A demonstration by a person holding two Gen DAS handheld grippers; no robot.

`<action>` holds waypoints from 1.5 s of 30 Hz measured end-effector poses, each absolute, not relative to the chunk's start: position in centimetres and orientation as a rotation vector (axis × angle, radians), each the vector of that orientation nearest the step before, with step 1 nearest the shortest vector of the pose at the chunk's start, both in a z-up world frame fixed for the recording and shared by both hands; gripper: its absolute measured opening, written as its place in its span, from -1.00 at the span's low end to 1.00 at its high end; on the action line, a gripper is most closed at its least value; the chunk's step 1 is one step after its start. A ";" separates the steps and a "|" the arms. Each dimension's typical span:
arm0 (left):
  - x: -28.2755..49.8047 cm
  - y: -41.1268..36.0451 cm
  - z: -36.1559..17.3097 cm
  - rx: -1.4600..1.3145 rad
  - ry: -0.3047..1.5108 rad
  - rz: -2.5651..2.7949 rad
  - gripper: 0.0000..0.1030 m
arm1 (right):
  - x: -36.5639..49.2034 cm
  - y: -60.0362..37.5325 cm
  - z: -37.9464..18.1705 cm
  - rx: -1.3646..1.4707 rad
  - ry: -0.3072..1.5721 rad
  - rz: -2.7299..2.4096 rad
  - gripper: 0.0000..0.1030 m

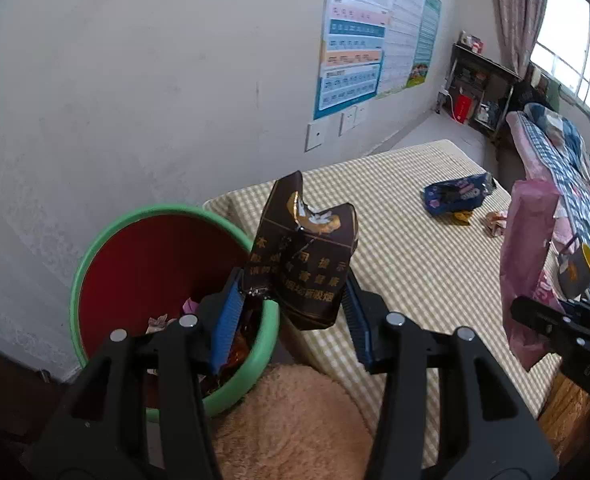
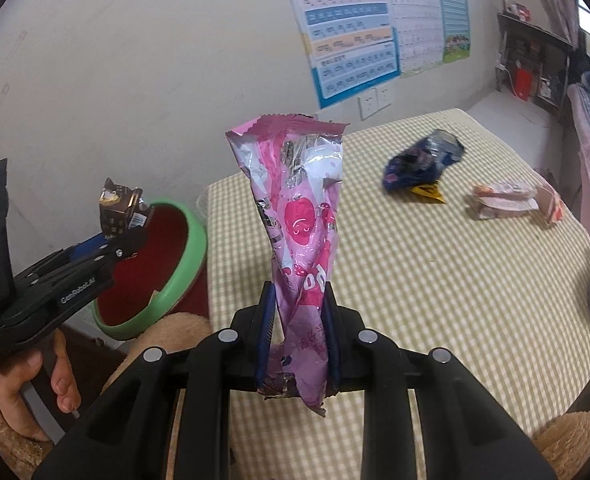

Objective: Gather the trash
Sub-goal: 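Carry the brown wrapper and pink wrapper over the red bin with both tools, then release the brown wrapper into the bin with the left tool while the right tool releases the pink wrapper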

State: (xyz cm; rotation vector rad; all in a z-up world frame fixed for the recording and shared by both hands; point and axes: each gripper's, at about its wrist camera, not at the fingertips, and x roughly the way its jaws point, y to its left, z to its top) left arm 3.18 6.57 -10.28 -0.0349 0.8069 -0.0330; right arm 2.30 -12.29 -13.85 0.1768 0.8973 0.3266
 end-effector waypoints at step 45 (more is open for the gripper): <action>2.8 17.2 -12.3 -0.144 0.836 0.210 -0.11 | 4.2 -0.5 -12.3 0.018 0.915 0.562 -0.53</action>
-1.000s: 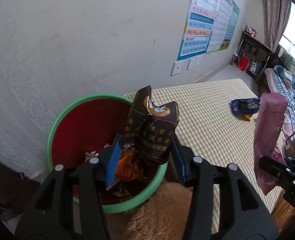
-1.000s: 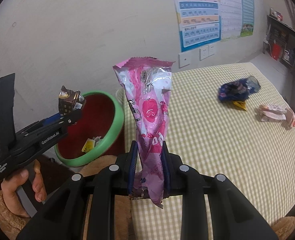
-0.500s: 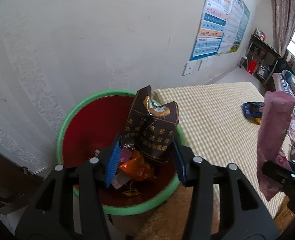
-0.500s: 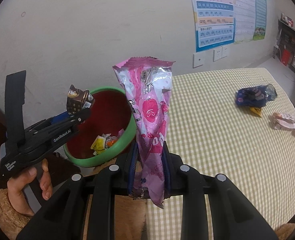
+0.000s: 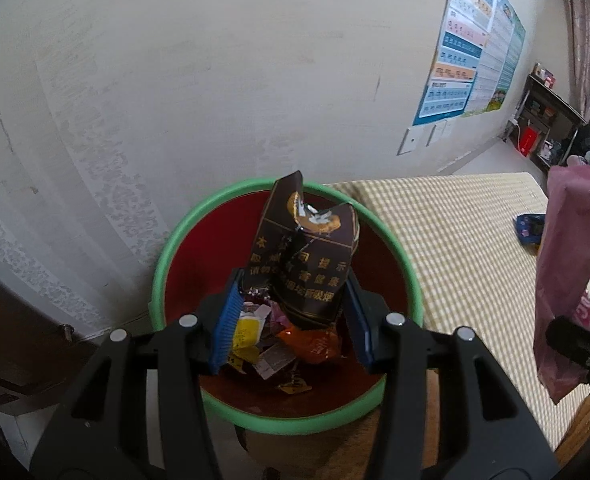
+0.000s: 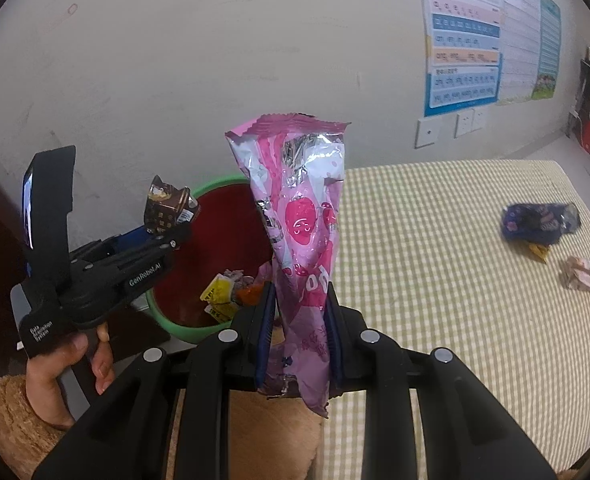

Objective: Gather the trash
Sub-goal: 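Release the brown wrapper into the bin with the left tool while the right tool releases the pink wrapper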

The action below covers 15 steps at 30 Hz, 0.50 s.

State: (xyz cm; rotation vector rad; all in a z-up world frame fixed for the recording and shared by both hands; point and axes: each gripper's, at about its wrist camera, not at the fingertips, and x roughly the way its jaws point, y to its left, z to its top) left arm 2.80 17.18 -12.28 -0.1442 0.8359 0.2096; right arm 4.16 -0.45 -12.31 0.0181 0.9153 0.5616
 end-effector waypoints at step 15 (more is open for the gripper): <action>2.8 19.1 -13.5 -0.169 0.863 0.251 -0.11 | 5.4 3.4 -12.8 -0.057 0.921 0.619 -0.53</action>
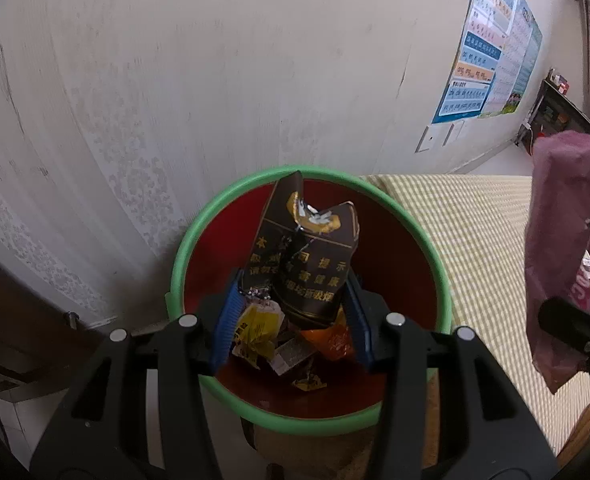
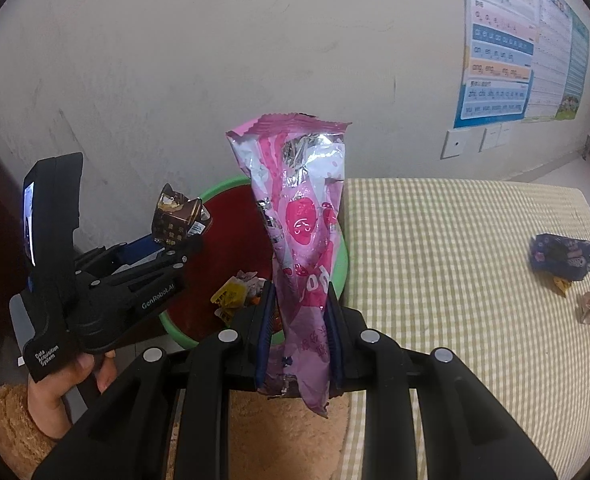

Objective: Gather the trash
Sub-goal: 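Release the brown wrapper into the bin with the left tool while the right tool releases the pink wrapper, then move both open tools back toward the remaining wrappers on the table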

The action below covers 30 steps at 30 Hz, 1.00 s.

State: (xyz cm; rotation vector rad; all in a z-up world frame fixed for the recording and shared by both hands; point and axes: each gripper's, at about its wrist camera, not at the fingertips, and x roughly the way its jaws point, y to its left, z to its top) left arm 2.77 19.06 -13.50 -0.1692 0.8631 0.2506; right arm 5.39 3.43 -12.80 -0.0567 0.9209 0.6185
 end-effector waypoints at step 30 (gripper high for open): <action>2.9 20.6 -14.4 -0.212 0.889 0.289 0.20 | 6.4 8.3 -14.7 -0.114 0.975 0.701 0.07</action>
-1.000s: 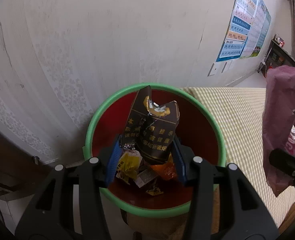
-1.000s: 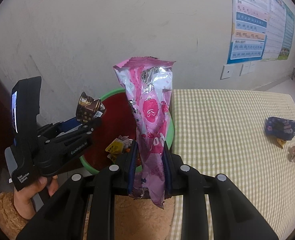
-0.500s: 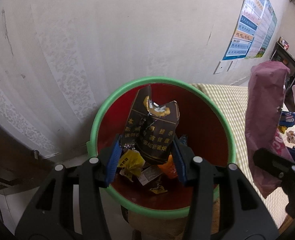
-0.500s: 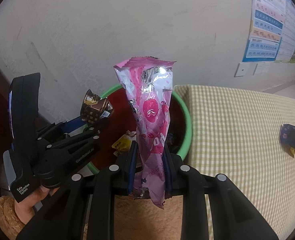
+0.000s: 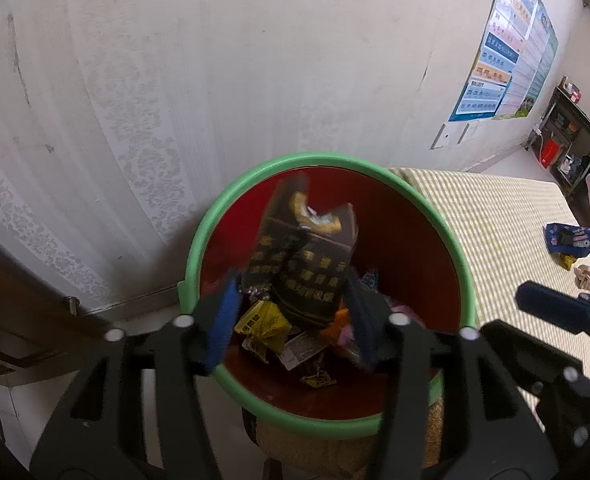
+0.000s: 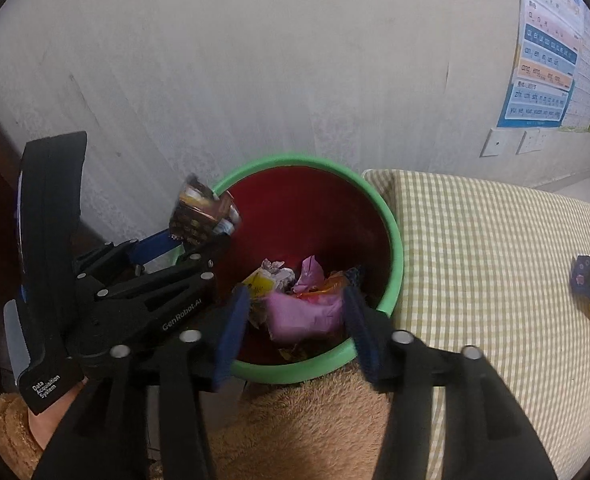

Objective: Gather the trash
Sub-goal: 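Move both open tools back toward the remaining wrappers on the table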

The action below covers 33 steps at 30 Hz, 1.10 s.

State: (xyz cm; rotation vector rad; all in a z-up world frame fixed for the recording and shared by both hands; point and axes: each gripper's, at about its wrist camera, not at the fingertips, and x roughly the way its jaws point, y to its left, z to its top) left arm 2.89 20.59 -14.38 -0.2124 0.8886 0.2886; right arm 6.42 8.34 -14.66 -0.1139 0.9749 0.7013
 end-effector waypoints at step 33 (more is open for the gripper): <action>5.5 6.9 -12.6 0.048 0.889 0.077 0.56 | 19.7 -34.9 -24.0 0.754 1.055 -0.327 0.48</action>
